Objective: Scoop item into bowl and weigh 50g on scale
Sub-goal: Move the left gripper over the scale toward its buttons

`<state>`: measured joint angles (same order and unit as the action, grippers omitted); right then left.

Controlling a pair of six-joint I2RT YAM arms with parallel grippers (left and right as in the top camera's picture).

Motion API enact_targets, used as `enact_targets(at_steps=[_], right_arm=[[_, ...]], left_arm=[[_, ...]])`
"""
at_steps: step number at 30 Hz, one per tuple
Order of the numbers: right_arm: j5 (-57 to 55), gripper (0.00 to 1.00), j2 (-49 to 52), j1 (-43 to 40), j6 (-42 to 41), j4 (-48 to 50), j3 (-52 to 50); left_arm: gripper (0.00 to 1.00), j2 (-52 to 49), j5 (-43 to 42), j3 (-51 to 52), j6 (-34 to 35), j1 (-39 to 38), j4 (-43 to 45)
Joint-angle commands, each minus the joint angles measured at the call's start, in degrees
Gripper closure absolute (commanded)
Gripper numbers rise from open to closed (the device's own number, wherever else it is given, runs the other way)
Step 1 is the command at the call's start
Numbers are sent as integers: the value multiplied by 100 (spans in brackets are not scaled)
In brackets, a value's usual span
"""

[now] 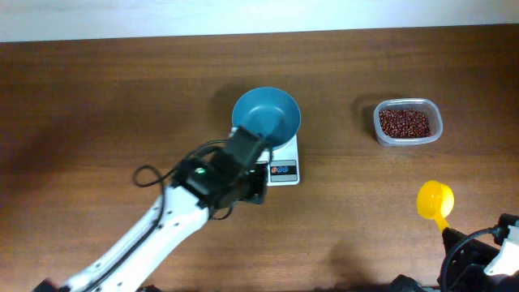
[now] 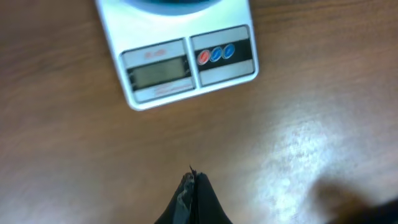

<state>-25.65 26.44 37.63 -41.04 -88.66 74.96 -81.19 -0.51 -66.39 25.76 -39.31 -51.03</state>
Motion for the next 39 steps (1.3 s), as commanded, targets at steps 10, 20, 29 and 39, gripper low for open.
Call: enact_targets(at_steps=[10,20,29,39], right_arm=[[-101,96,48,-15,-149,26,-17],[-205,96,48,-15,-146,177,-17],[-227,96,48,-15,-146,221,-17],[-251,96,48,-15,-146,238,-17]], left_arm=[[100,-1222,940,-79,-101,-457,839],[100,-1801,942,-79,-103,-457,1482],[100,-2046,942,-79,-103,-457,1845],[100,-2052,1088,-72,-101,-457,2081]])
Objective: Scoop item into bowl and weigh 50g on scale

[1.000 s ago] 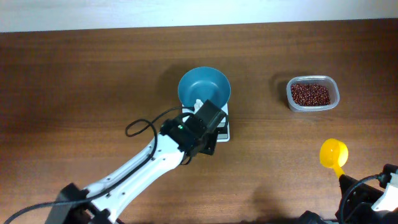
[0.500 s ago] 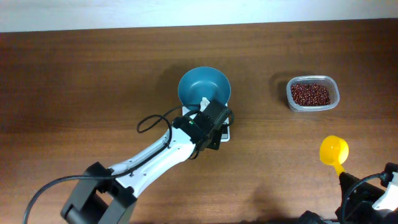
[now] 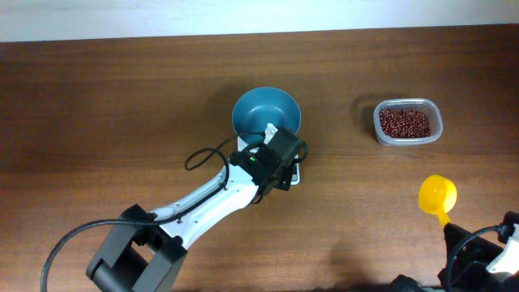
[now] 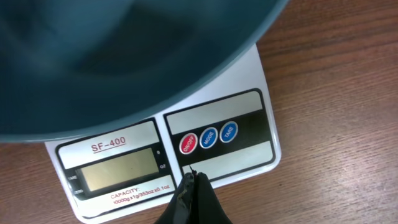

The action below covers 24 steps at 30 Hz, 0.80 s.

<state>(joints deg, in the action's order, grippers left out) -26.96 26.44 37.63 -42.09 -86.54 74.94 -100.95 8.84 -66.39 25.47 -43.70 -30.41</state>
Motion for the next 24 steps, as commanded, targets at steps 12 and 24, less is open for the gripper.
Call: enact_targets(at_steps=[12,24], right_arm=[[-118,96,48,-15,-42,87,-15],[-118,96,48,-15,-42,87,-15]], left_arm=[[100,-461,157,-72,-72,-17,286],[100,-498,302,-72,-72,-17,380]])
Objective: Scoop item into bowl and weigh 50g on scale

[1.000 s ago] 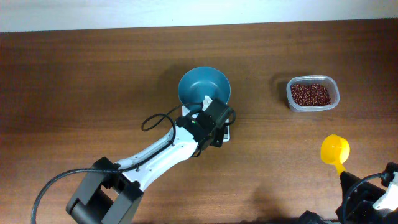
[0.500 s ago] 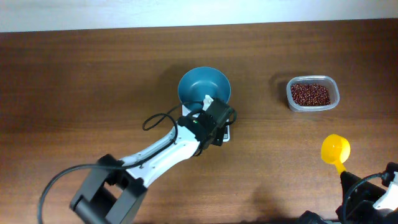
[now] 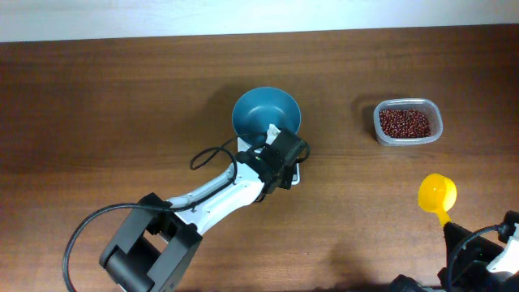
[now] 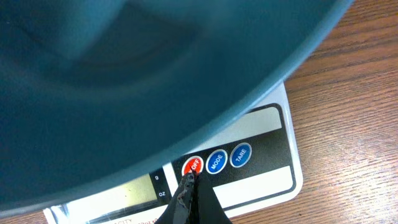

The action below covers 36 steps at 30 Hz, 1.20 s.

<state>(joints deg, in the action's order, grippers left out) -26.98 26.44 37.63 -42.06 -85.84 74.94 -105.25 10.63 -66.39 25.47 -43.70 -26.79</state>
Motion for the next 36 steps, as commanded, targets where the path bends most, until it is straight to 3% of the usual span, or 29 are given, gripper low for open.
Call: enact_targets(at_steps=[1,36], right_arm=[[-116,96,48,-15,-44,20,-15],[-114,96,48,-15,-44,81,-15]], left_arm=[[100,-74,122,-72,-72,-17,17],[100,-258,118,-22,-68,-17,90]])
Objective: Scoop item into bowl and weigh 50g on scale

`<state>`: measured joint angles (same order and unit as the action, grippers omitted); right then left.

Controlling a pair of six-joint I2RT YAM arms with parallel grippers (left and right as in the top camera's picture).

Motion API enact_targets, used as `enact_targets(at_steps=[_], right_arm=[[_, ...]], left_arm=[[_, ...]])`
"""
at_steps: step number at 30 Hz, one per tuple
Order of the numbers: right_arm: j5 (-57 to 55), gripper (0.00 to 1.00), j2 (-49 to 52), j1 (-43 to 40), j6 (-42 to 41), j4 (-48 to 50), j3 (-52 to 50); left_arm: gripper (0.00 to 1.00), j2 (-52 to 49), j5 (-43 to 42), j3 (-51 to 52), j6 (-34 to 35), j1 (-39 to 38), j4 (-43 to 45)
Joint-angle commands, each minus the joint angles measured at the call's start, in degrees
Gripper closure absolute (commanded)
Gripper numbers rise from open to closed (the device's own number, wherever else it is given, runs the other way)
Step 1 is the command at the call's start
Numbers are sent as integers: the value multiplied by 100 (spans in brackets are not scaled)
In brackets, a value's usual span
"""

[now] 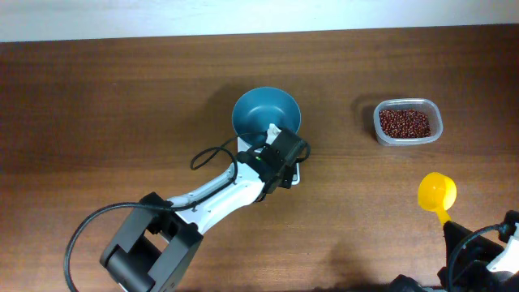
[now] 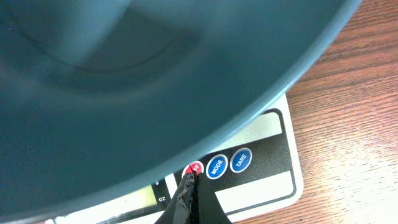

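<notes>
A blue bowl (image 1: 266, 113) stands on the white scale (image 1: 293, 172), filling the upper part of the left wrist view (image 2: 143, 81). My left gripper (image 2: 191, 177) is shut, its tips on the red on/off button (image 2: 194, 167) of the scale (image 2: 261, 186); in the overhead view the gripper (image 1: 278, 160) covers the scale's panel. A clear tub of red beans (image 1: 407, 122) sits at the right. A yellow scoop (image 1: 436, 198) lies near the front right, its handle running to my right gripper, whose jaws are hidden.
Blue mode and tare buttons (image 2: 228, 163) lie right of the red one. The left arm (image 1: 203, 199) and its cable stretch from the front left across the brown table (image 1: 97, 105). The right arm's black body (image 1: 478, 259) sits at the front right corner.
My left gripper has edged a little further forward over the red button, so the bowl covers more of the scale's panel. The overhead view looks the same.
The shut left gripper first hung over bare table in front of the scale. Then it was over the scale's front edge below the buttons. Later its tips reached the red on/off button, where they stay. The scoop and right arm kept their place.
</notes>
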<state>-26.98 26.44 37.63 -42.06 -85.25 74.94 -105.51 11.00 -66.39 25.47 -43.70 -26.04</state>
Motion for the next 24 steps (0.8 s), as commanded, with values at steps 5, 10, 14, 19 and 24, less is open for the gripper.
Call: enact_targets(at_steps=[5,10,14,19,24], right_arm=[[-114,96,48,-15,-44,22,-15],[-116,96,48,-15,-44,22,-15],[-120,96,48,-15,-44,22,-15],[-184,96,48,-15,-44,22,-15],[-245,96,48,-15,-44,28,-15]], left_arm=[[100,-457,79,-22,-68,-17,35],[100,-474,79,-22,-70,-17,55],[100,-376,76,-42,-72,-20,9],[100,466,63,-52,-72,-20,-527],[100,1440,66,-52,-72,-20,-1287]])
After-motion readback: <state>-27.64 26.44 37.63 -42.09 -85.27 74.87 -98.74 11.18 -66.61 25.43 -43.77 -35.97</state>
